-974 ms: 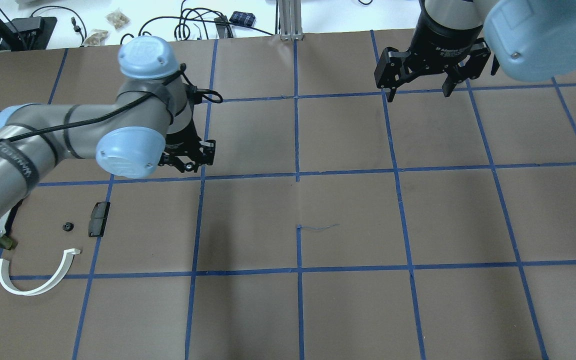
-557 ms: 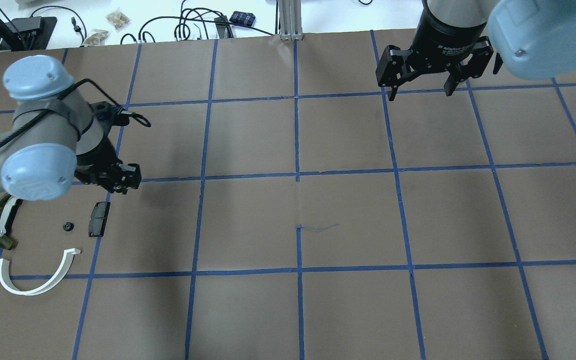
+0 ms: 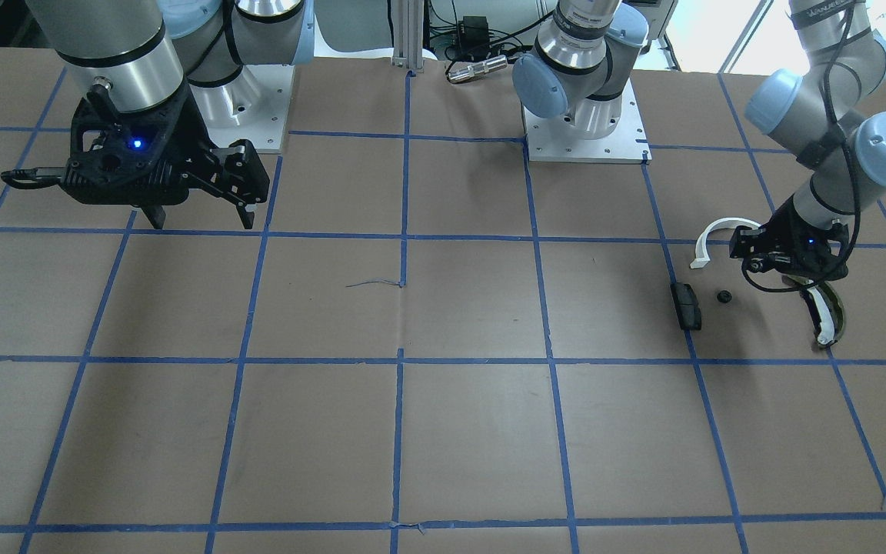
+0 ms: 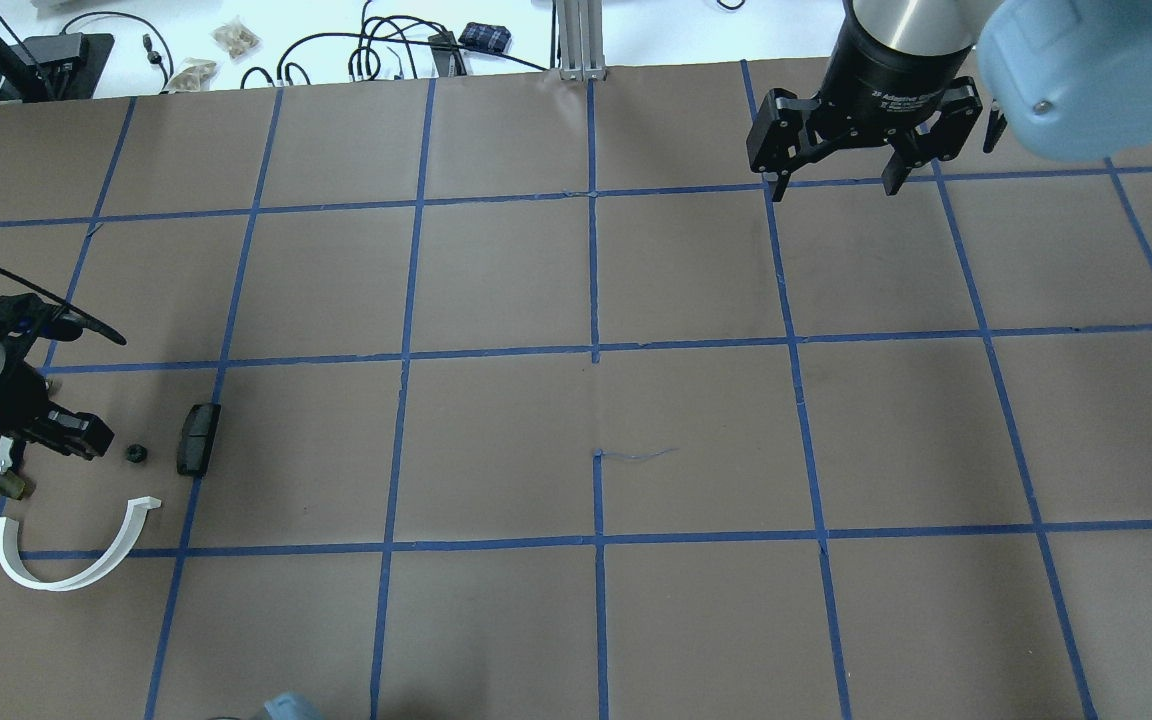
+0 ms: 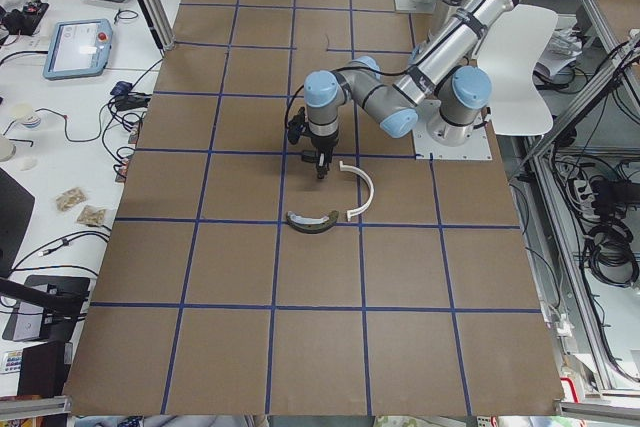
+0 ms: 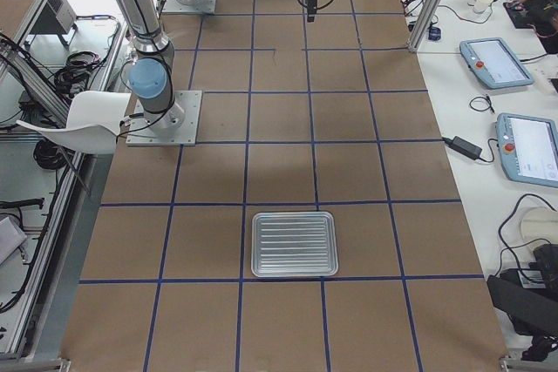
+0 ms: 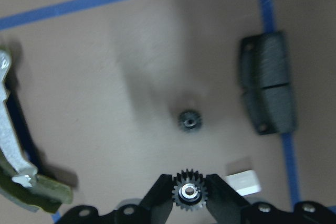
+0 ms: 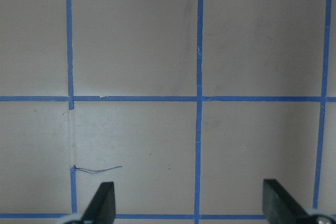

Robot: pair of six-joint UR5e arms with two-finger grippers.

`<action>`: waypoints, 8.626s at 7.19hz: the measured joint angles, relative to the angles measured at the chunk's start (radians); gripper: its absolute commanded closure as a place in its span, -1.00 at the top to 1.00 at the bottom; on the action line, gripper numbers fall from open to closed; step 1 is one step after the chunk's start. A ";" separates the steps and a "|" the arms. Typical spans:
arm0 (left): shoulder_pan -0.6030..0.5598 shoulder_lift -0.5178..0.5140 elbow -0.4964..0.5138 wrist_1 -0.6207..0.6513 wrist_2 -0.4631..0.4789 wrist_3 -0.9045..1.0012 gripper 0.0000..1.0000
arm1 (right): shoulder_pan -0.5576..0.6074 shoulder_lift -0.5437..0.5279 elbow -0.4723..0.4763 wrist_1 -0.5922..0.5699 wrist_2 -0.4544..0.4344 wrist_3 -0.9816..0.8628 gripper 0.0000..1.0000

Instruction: Place bearing gear from tray to pile

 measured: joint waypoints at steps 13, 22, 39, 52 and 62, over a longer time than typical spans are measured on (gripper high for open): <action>0.031 -0.138 0.009 0.115 -0.155 -0.033 0.83 | 0.002 -0.003 0.006 0.002 -0.002 0.001 1.00; -0.523 0.106 0.497 -0.625 -0.099 -0.829 1.00 | 0.003 -0.003 0.006 -0.003 -0.002 0.002 1.00; -0.708 0.136 0.641 -0.717 -0.095 -0.946 1.00 | 0.003 -0.003 0.005 -0.005 -0.003 0.004 1.00; -0.708 0.122 0.654 -0.694 -0.104 -0.947 1.00 | 0.005 -0.003 0.005 -0.004 -0.004 0.004 1.00; -0.709 0.124 0.658 -0.694 -0.108 -0.945 1.00 | 0.004 -0.005 0.005 0.001 -0.003 0.004 1.00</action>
